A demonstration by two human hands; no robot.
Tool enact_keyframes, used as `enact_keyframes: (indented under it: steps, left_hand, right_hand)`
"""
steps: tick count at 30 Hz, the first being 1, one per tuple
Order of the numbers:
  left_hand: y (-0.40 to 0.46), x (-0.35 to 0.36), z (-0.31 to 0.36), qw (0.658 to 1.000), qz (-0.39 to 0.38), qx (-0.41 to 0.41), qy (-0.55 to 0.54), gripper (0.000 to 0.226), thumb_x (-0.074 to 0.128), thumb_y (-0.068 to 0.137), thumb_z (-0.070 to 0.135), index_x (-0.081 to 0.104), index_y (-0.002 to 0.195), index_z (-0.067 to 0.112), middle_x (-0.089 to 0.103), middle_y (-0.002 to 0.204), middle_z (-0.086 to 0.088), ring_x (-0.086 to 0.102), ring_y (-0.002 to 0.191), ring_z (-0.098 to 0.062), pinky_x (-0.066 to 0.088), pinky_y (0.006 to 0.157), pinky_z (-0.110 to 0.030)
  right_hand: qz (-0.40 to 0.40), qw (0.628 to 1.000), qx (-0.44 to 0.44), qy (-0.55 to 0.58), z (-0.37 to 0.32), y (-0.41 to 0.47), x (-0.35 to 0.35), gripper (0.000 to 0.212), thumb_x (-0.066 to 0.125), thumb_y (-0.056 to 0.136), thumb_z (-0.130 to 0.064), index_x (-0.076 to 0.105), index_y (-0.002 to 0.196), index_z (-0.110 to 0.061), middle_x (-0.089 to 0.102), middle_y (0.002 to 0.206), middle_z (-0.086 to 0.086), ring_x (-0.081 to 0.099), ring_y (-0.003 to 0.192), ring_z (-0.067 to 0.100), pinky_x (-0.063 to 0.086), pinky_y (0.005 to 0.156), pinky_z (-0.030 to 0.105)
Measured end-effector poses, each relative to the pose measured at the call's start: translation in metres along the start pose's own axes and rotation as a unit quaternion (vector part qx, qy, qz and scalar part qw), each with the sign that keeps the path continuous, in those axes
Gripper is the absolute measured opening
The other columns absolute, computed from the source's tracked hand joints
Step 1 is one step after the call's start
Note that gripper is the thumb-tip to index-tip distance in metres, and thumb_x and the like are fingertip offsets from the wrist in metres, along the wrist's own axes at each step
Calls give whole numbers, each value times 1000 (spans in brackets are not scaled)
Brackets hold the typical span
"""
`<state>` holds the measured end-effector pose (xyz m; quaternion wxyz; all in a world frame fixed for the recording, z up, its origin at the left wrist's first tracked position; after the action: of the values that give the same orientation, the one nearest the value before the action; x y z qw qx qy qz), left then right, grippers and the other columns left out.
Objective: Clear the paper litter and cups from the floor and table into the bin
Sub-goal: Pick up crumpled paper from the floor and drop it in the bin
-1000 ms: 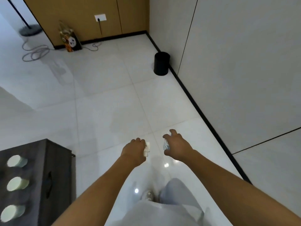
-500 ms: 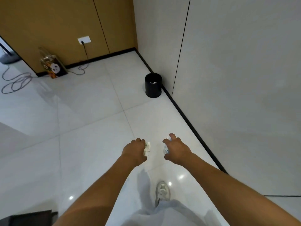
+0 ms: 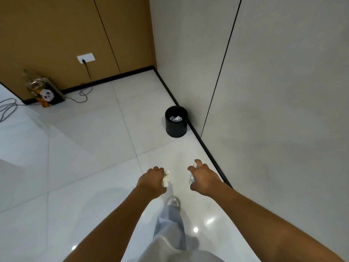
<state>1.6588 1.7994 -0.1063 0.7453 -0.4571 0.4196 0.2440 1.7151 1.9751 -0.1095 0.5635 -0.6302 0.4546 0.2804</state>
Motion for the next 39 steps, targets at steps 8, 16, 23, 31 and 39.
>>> enact_keyframes:
  steps: [8, 16, 23, 31, 39]
  left_hand:
    - [157, -102, -13, 1000, 1, 6, 14, 49, 61, 81, 32, 46, 124, 16, 51, 120, -2, 50, 114, -20, 47, 87, -34]
    - [314, -159, 1, 1000, -19, -14, 1, 55, 64, 82, 35, 43, 128, 15, 50, 124, -4, 48, 116, -21, 46, 89, -34]
    - [411, -201, -7, 996, -23, -65, -60, 50, 66, 79, 34, 47, 122, 16, 51, 118, -3, 51, 108, -21, 46, 83, -33]
    - [497, -230, -50, 989, -43, -106, -93, 53, 69, 80, 32, 46, 126, 15, 55, 117, -4, 54, 104, -19, 47, 80, -28]
    - [597, -252, -78, 987, -69, -110, -93, 53, 67, 80, 32, 46, 126, 15, 54, 118, -4, 53, 106, -21, 49, 81, -31]
  right_hand:
    - [0, 1000, -3, 14, 21, 146, -100, 55, 63, 84, -23, 44, 135, -15, 25, 145, 8, 40, 123, 29, 48, 94, 38]
    - [-25, 999, -33, -19, 74, 292, -169, 50, 62, 85, -20, 46, 132, -14, 27, 145, 9, 42, 122, 30, 47, 93, 38]
    - [-64, 997, -42, -28, 112, 404, -215, 56, 65, 84, -27, 44, 135, -16, 28, 144, 10, 41, 123, 31, 43, 95, 35]
    - [-110, 993, -30, 8, 115, 513, -242, 55, 62, 91, -28, 39, 140, -17, 22, 151, 13, 37, 129, 34, 41, 100, 39]
    - [-139, 989, -7, 49, 116, 610, -260, 63, 63, 91, -29, 34, 145, -17, 20, 153, 13, 33, 134, 33, 41, 105, 40]
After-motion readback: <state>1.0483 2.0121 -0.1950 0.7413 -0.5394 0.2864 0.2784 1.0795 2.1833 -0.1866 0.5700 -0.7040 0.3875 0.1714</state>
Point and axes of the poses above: each hand's wrist, its own y-axis towards the middle knuckle, its own x-axis out of the palm, z = x × y, the point moved 4 cm from there along y, towards the middle knuckle
